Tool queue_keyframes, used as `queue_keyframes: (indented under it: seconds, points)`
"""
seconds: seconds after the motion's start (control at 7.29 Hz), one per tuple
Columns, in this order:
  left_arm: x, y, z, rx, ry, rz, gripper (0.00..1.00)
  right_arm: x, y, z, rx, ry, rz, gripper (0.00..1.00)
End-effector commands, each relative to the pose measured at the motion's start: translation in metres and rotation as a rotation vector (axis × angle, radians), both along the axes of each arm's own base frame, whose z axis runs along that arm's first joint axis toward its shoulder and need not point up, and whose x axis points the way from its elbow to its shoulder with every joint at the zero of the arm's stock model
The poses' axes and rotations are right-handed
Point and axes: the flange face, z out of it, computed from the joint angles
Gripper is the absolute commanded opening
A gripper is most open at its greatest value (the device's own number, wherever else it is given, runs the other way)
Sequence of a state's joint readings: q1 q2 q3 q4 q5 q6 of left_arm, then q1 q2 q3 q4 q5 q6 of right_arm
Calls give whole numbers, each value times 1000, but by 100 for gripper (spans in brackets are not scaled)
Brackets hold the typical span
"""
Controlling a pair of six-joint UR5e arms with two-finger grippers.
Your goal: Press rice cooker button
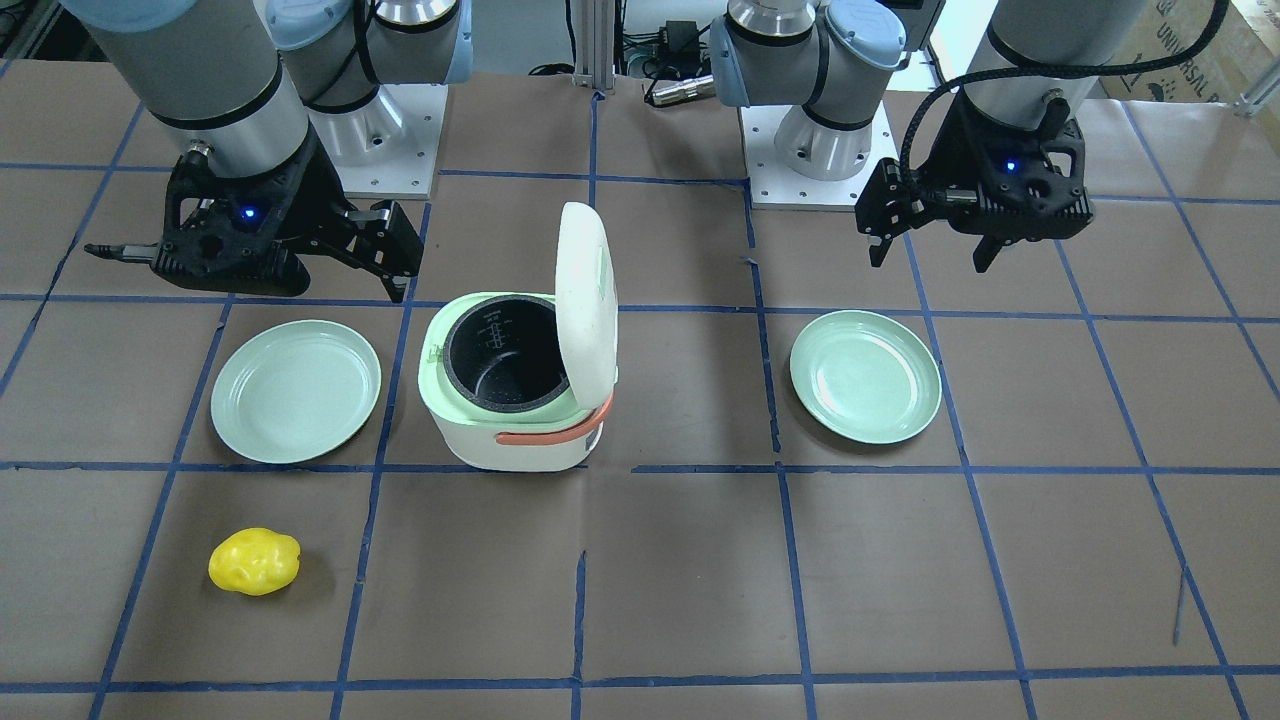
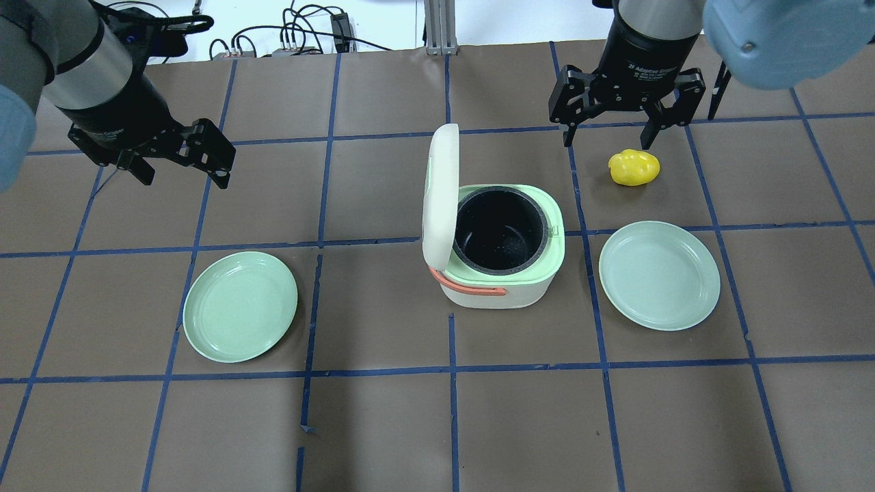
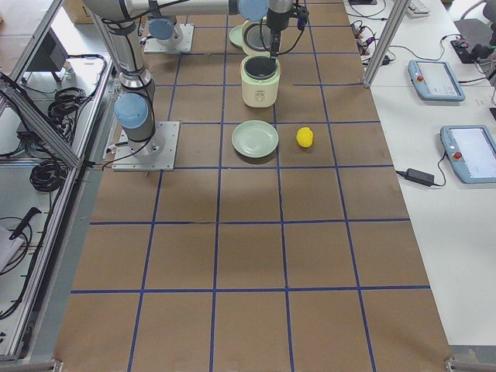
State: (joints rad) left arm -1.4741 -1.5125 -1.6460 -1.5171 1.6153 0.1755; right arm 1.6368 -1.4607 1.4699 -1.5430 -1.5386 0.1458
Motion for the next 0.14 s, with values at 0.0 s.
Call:
queue_keyframes:
  seconds: [0.0]
  points:
    - [0,0,0,0,0,1,100,0,1,-2,3,0,0,100]
